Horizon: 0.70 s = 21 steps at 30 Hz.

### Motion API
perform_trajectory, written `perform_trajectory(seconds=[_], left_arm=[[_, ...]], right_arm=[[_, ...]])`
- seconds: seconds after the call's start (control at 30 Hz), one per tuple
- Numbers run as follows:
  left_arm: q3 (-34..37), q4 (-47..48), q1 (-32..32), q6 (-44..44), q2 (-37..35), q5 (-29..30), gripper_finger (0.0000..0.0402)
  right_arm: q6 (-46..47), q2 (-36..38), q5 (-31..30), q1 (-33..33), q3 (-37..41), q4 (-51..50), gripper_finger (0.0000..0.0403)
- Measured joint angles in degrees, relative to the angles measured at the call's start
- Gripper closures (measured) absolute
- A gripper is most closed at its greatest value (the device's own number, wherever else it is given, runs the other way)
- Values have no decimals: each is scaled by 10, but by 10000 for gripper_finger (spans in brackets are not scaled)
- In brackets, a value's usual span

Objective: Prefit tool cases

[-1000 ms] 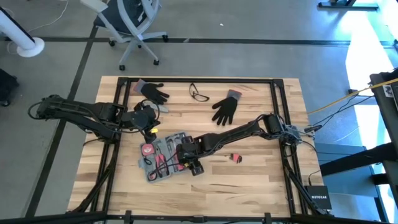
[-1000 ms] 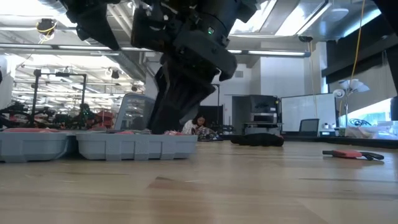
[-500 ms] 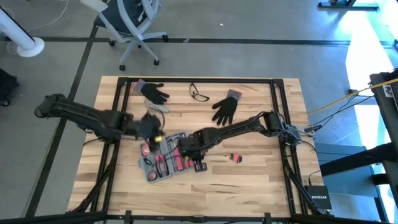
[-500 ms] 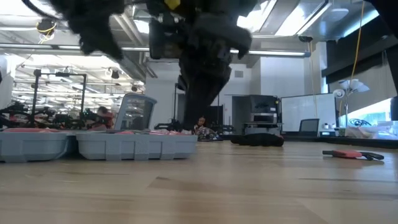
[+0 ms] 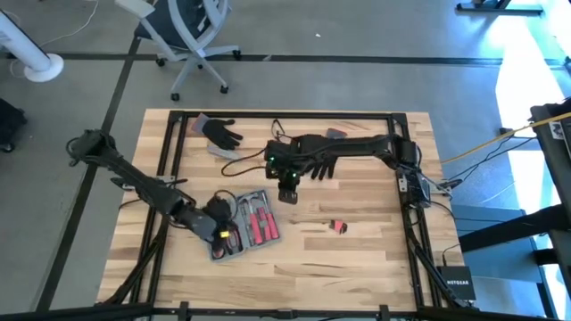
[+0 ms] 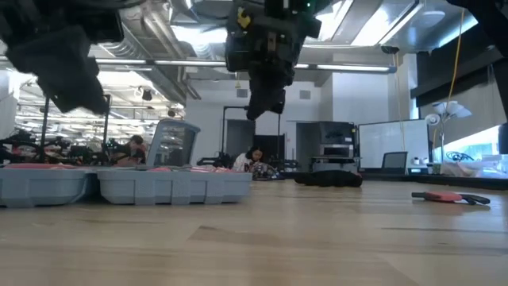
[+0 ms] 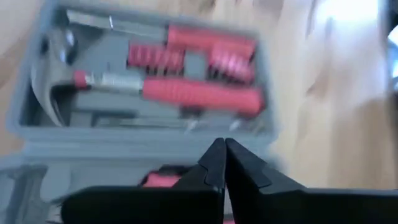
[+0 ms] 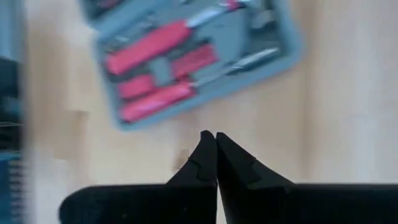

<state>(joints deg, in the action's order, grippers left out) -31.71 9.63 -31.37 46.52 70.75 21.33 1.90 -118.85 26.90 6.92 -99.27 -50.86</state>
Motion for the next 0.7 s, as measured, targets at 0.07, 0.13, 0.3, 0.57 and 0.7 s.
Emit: perform_trajectory(seconds=[0.07,0.13,0.3,0.57,0.7], left_arm=[[1,4,10,-20,35,-26,401],[2,-1,20,-15,68,-39,402],[1,-90,27,-5,124,-41,402],[-1,-109,26,45,157,-31,402],[-1,-100,25,55,157,-25,402]], right_arm=[[26,-1,53,-2,14,26,403],[60,-1,91,-13,35,80,403],[96,-2,98,-43,75,147,403],[98,-2,82,-43,81,164,403],[96,-2,46,-56,81,158,403]])
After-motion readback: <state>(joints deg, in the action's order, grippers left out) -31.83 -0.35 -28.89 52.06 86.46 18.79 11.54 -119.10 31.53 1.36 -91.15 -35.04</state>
